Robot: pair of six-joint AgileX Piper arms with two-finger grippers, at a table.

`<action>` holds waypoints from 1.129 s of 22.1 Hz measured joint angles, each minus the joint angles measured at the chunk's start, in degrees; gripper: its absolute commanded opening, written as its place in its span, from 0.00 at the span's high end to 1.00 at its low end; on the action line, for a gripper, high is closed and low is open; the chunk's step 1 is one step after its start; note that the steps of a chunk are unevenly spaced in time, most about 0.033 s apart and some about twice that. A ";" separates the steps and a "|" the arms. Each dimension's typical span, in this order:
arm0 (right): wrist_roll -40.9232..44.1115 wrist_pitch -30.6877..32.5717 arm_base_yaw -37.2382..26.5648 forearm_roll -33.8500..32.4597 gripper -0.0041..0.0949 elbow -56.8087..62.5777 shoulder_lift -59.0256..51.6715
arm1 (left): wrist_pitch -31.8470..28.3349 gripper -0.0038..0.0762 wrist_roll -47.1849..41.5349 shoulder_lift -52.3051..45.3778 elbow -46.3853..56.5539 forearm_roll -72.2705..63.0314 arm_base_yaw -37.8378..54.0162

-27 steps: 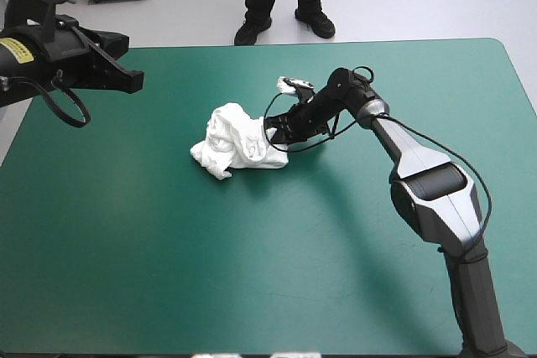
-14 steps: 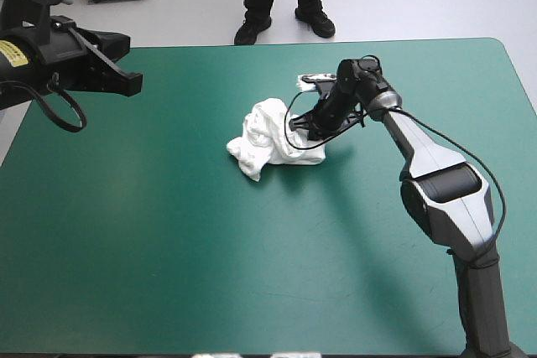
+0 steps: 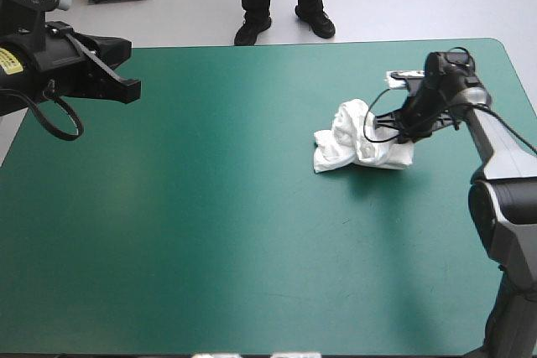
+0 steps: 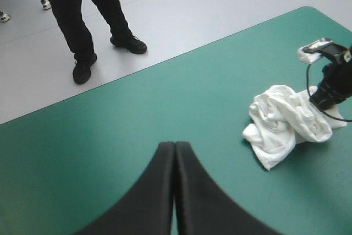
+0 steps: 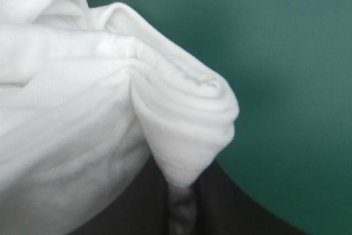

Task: Fold the cloth

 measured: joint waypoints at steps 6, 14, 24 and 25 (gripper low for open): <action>0.00 -1.15 -14.18 -4.24 0.96 16.15 -12.60 | 0.00 0.96 0.21 -0.51 0.00 -0.82 0.00; 0.00 -4.04 -27.44 -4.71 0.86 28.69 -22.51 | 0.00 0.96 0.45 -2.06 0.00 -2.19 0.00; -0.21 -1.77 -27.70 -5.50 0.48 29.54 -25.28 | 0.00 0.96 0.67 -4.25 0.00 -3.27 0.00; 0.05 -1.77 -27.70 -5.55 0.48 29.54 -25.96 | 0.00 0.96 0.67 -4.51 0.00 -3.33 0.00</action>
